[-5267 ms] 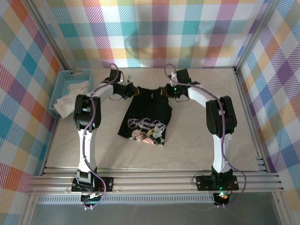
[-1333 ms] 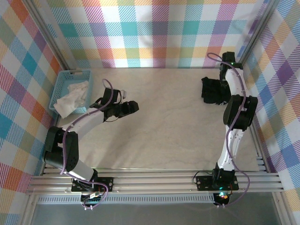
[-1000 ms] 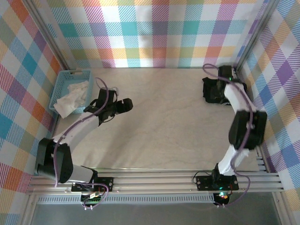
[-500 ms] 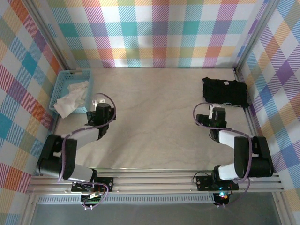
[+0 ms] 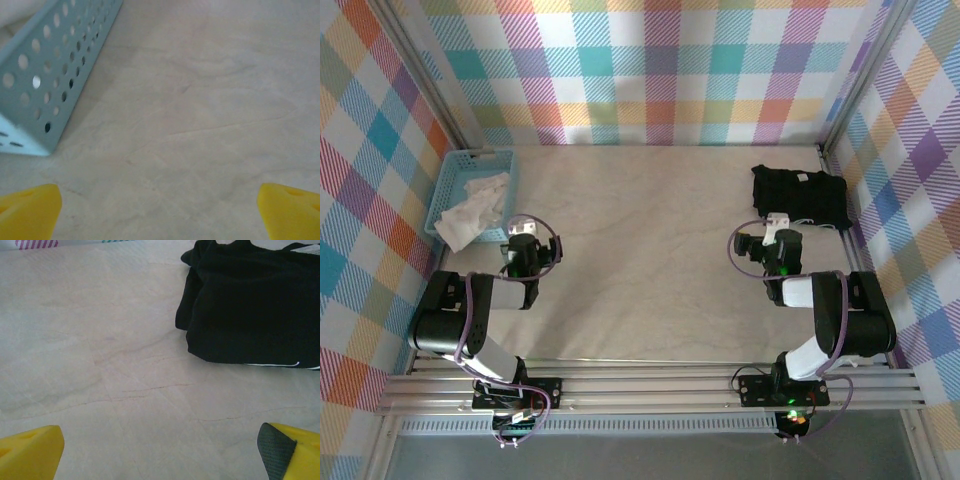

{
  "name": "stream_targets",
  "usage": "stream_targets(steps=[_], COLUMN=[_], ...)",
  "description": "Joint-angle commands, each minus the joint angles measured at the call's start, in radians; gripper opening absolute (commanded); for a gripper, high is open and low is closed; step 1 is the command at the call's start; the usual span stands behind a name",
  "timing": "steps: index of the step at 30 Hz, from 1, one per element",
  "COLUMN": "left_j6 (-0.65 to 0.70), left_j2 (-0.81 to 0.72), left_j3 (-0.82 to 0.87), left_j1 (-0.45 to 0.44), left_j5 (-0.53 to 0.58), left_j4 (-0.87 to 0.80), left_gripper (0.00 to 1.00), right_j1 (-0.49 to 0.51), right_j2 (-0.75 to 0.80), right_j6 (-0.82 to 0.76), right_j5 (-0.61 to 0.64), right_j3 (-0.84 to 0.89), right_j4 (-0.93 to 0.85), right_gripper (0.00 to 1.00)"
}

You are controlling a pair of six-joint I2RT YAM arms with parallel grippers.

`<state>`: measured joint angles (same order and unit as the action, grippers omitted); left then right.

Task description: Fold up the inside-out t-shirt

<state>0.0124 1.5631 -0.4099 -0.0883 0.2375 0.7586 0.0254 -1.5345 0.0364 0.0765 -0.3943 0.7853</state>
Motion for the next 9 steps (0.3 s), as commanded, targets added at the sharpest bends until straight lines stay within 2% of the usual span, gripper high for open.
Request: stream_targets(steps=[1, 9], left_j6=[-0.003, -0.003], left_j2=[0.000, 0.000], left_j3=[0.001, 0.002], left_j1=[0.002, 0.002], left_j5=[-0.039, -0.040], left_j4=[0.069, 0.070], left_gripper=[1.00, 1.00], right_j1=[-0.005, -0.005], right_j2=[0.002, 0.001], right_j6=[-0.017, -0.017], right_j5=[-0.021, -0.022], right_j3=[-0.012, -0.012], right_j4=[0.051, 0.051], right_gripper=[1.00, 1.00])
